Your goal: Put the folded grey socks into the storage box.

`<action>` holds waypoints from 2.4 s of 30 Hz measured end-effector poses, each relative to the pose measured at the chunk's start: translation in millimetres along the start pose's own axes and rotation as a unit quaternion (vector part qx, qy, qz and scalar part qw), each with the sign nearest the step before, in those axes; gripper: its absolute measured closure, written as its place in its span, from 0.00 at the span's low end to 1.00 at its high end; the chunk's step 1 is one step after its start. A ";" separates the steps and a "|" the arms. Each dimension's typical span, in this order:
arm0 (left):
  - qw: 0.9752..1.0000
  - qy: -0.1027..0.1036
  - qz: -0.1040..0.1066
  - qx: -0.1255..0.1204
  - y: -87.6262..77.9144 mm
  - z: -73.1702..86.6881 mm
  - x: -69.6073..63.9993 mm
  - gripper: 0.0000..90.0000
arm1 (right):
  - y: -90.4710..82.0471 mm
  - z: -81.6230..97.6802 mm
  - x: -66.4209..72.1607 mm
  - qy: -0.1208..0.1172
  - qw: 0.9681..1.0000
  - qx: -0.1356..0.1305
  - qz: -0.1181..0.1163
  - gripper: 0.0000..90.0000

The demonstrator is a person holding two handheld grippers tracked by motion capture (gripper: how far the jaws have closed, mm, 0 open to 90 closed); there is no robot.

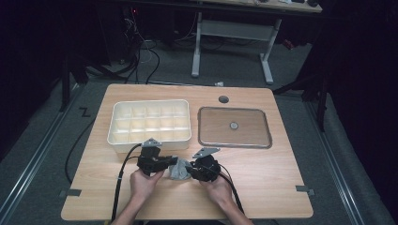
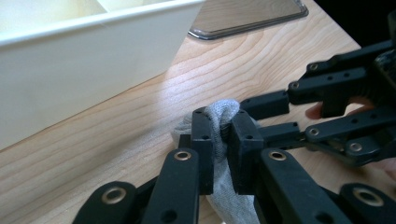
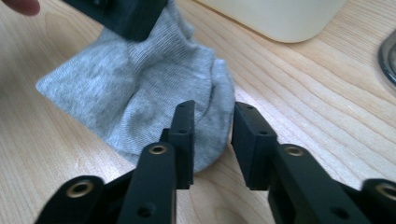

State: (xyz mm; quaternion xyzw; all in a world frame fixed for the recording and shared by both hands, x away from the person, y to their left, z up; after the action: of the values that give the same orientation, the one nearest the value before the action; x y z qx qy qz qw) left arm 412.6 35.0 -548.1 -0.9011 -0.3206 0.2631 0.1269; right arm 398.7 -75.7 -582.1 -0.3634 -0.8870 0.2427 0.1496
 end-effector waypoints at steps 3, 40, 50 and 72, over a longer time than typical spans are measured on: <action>1.000 0.009 0.003 -0.002 1.9 -3.3 -4.9 0.91 | 1.8 0.1 2.5 -0.012 1.000 0.007 -0.004 0.85; 0.998 0.053 -0.026 0.026 30.2 9.8 4.8 0.91 | 14.1 -1.0 1.8 -0.009 1.000 0.007 -0.011 0.80; 0.998 0.058 -0.024 0.023 31.9 11.2 5.5 0.91 | -15.2 -10.6 22.8 -0.017 0.999 -0.032 -0.034 0.79; 0.998 0.063 -0.013 0.022 30.9 11.9 6.3 0.90 | -0.4 -0.2 32.2 -0.052 0.998 -0.019 -0.037 0.99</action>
State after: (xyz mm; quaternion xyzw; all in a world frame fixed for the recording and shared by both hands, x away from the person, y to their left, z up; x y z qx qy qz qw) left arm 426.0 16.2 -572.8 -0.9086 -0.3180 0.2112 0.1695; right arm 376.3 -52.8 -578.9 -0.3198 -0.9109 0.2385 0.1056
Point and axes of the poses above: each handheld gripper's, and its own axes: y roughly forward along the jaws, z roughly out of its underside, x roughly to its left, the point moved 9 cm from there along y, roughly forward along the jaws, and after that the axes turned 15 degrees about -x, right-handed, at the moved point
